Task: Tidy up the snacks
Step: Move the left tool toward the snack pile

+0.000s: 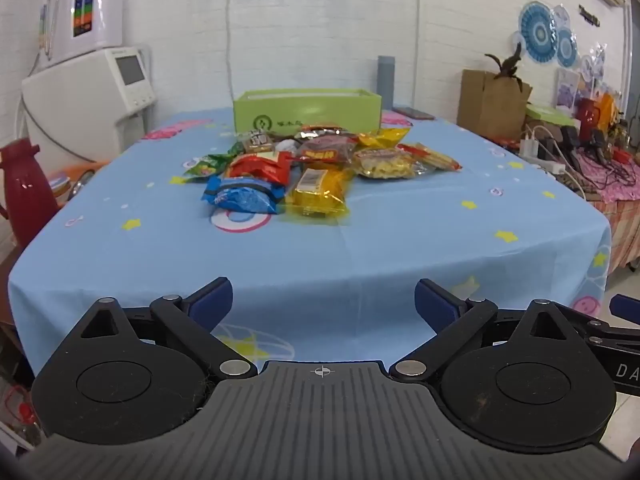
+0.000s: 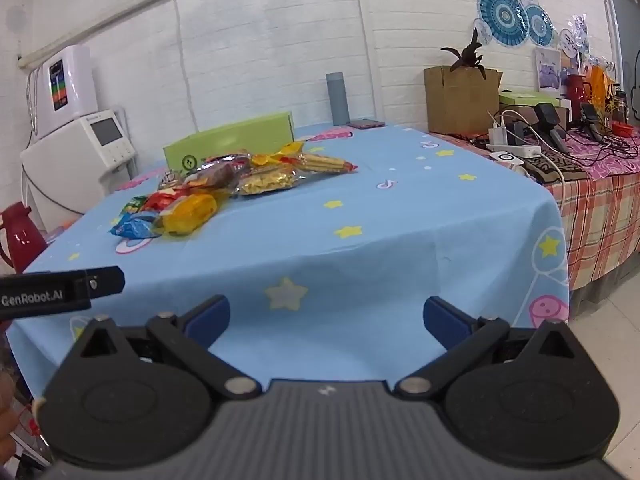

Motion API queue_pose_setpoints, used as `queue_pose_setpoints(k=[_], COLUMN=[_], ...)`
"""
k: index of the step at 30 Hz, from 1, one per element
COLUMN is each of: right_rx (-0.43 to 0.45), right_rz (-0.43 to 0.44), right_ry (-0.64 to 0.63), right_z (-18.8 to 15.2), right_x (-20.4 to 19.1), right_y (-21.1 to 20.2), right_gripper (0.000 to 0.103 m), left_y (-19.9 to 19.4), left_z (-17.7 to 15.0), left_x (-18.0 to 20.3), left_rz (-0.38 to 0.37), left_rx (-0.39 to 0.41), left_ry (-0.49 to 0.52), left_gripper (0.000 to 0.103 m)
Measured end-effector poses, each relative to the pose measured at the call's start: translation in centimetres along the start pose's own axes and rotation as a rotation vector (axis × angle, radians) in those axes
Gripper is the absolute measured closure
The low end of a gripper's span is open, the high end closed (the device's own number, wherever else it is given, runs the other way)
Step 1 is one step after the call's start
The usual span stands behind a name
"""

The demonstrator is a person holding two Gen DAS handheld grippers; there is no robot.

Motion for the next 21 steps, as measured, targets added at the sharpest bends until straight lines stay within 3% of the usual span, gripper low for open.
queue_pose_setpoints(k=[8, 21], right_rx=[0.002, -0.020], right_rz=[-0.004, 0.000], right_ry=[-0.018, -0.041], right_z=[-0.2, -0.5], right_x=[-0.2, -0.7], right_y=[0.3, 0.6], right_gripper=[0.000, 0.000], left_y=[0.7, 0.7], left_z=[-0.6, -1.2], left_x=[-1.3, 0.4], left_rz=[-0.009, -0.003], left_rx=[-0.001, -0.020], left_ry=[0.006, 0.031], left_gripper=[0.011, 0.009])
Point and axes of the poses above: each gripper's, at about its wrist camera, not at the fingertips, and y roughly the way its jaws point, x to its right, z to its top, the point moved 7 cm from there along y, roughly the way its jaws point
